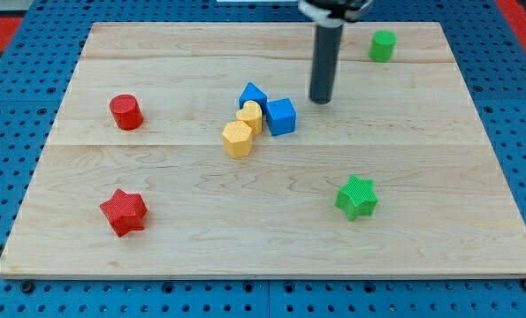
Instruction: Drag the green circle to the top left of the blue triangle
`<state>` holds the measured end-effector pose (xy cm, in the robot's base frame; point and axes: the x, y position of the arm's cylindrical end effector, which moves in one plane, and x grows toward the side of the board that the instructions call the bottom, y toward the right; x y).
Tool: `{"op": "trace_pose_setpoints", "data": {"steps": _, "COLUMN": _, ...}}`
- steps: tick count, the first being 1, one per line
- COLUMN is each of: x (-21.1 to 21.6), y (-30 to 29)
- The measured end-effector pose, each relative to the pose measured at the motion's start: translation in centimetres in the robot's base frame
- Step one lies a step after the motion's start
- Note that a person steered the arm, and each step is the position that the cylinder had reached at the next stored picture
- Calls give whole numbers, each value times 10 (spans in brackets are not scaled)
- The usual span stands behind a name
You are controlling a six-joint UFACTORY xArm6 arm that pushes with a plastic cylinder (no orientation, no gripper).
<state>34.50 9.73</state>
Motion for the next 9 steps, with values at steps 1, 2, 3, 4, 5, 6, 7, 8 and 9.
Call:
{"op": "trace_pose_setpoints", "data": {"steps": 1, "x": -41, "y": 90}}
{"op": "trace_pose_setpoints", "data": {"steps": 2, "x": -90, "y": 119}}
{"op": "trace_pose_setpoints", "data": {"steps": 3, "x": -96, "y": 63}}
{"op": "trace_pose_setpoints", "data": {"steps": 4, "x": -94, "y": 49}}
{"op": "trace_pose_setpoints", "data": {"steps": 5, "x": -118, "y": 61}}
{"op": "trace_pose_setpoints", "data": {"steps": 6, "x": -124, "y": 7}}
{"op": "trace_pose_setpoints", "data": {"steps": 7, "x": -86, "y": -91}}
{"op": "trace_pose_setpoints", "data": {"steps": 8, "x": -54, "y": -137}}
{"op": "trace_pose_setpoints", "data": {"steps": 9, "x": -53, "y": -157}}
